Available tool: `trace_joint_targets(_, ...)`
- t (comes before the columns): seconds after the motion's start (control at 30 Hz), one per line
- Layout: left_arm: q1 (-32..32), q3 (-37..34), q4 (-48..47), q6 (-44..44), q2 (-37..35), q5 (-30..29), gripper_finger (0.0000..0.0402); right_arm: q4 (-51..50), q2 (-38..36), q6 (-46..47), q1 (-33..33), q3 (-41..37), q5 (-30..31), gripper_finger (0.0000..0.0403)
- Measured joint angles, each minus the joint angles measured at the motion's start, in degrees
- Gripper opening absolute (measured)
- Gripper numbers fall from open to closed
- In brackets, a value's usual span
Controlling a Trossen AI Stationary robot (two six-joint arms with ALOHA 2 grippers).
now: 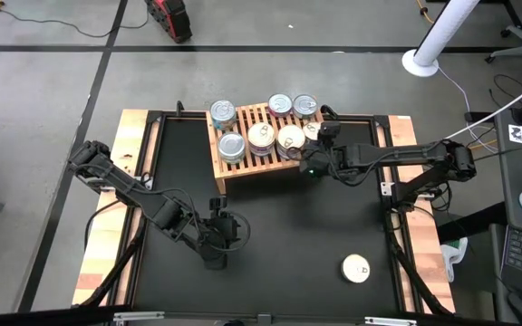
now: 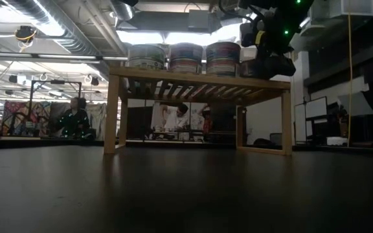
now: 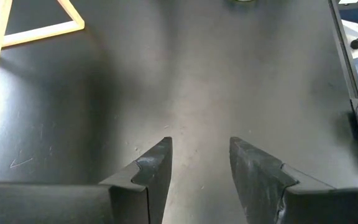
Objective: Stack canned seafood by type on shelf
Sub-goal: Put the blue tuna can on the shelf
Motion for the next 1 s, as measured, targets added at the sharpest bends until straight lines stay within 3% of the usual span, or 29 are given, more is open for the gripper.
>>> trace_joint_targets(0.27,0.0,0.0,0.0,0.0,0.0,0.0,0.0155,-0.1,-0.1,-0.4,0.0,0.0,-3.6,0.0302)
trace_joint_targets(0.47,0.0,0.0,0.0,0.0,0.0,0.0,0.0155,-1.2,-0.2,-1.1,-0.1,1.2,-6.5,0.0289)
trace_joint_targets(0.77,0.0,0.0,0.0,0.0,0.0,0.0,0.0155,-3.7,-0.1,-1.0,0.0,5.5,-17.1,0.0267)
trace_joint_targets(1.0,0.0,0.0,0.0,0.0,0.0,0.0,0.0155,-7.7,-0.2,-0.8,0.1,6.7,-17.6,0.0266)
